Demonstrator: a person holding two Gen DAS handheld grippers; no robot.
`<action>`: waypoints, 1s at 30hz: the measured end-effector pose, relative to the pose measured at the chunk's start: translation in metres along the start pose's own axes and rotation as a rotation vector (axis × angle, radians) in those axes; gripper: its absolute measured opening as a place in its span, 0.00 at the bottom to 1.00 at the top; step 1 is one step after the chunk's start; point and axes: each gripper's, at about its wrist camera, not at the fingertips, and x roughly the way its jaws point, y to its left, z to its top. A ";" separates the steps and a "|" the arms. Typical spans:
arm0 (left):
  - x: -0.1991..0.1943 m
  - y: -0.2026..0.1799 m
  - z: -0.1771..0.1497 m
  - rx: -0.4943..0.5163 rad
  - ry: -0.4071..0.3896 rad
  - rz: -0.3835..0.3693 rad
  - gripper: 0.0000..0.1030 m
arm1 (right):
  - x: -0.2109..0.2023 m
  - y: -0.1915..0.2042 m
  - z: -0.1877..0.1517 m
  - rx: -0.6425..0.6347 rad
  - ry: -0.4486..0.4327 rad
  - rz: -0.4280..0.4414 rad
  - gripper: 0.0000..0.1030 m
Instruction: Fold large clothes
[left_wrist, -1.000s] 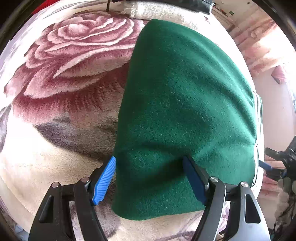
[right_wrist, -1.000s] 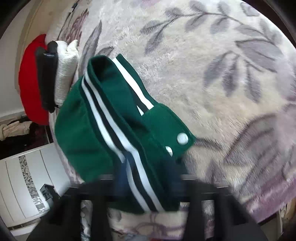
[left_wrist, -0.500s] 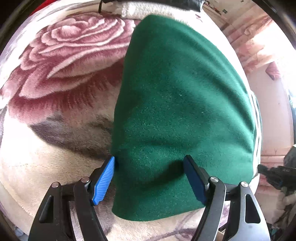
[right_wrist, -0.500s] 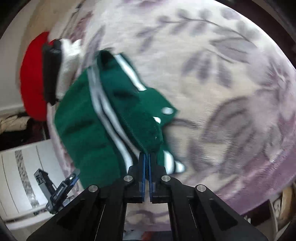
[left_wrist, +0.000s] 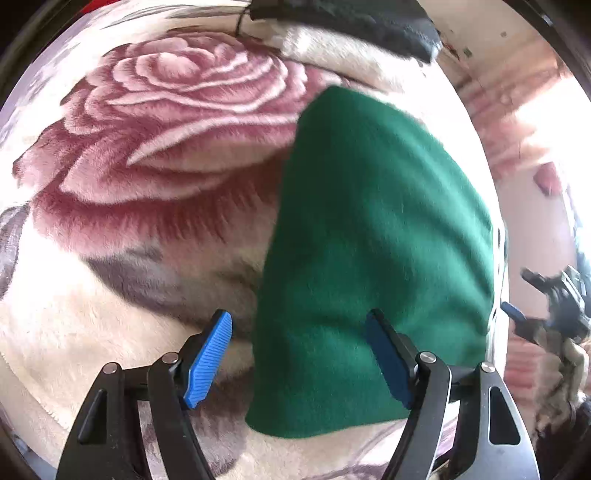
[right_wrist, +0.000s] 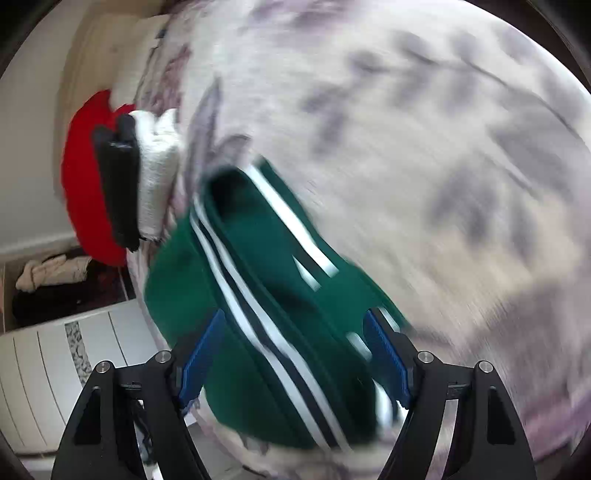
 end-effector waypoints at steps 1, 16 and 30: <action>-0.001 0.002 0.008 -0.012 -0.008 -0.011 0.71 | 0.005 0.006 0.010 -0.017 0.001 0.007 0.77; 0.081 -0.022 0.131 -0.024 -0.011 -0.090 0.57 | 0.088 0.063 0.095 -0.117 0.004 -0.126 0.03; -0.001 -0.138 -0.006 0.191 0.023 0.258 0.78 | 0.048 0.026 -0.027 -0.178 0.205 -0.233 0.60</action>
